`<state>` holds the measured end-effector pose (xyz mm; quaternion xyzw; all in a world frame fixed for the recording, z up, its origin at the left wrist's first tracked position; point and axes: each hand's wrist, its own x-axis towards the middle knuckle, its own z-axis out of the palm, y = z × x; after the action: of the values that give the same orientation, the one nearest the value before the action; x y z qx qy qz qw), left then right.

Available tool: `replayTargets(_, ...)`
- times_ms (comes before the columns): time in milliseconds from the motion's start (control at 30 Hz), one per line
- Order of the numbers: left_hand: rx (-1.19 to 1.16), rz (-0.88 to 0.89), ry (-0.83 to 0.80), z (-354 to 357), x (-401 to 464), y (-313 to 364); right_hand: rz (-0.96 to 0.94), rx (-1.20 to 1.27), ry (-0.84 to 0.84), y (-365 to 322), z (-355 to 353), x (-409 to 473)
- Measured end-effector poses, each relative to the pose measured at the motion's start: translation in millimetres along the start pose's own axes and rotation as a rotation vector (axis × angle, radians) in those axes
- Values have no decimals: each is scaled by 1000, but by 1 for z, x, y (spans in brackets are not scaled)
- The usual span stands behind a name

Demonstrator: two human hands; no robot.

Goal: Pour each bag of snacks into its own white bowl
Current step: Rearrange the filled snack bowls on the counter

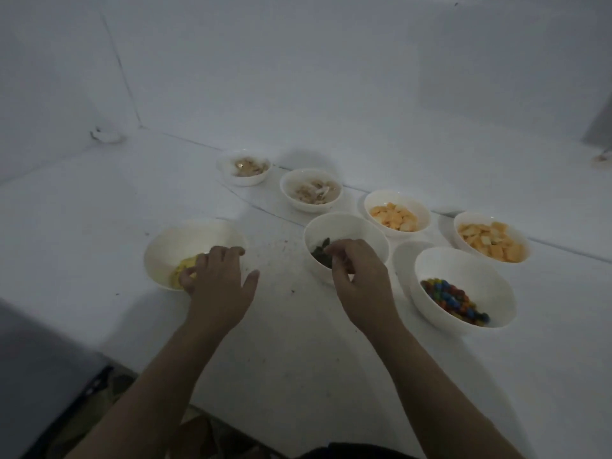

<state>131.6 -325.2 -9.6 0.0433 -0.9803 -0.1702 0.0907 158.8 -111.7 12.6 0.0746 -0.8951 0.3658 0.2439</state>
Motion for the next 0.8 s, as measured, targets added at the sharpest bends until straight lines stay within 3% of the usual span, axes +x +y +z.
replayTargets(133,137,45,-116,3,7,-11,46,35,-50,-5,33,6)
replayTargets(233,63,124,-132,0,24,-18,133,11,-89,-7,53,7)
replayTargets(467,-73,324,-178,2,67,-27,339,-139,28,1,76,14)
replayTargets(667,-141,441,-133,12,95,-27,319,-436,9,-1,87,21)
replayTargets(800,-220,506,-118,20,111,-29,291,-543,108,1,97,20)
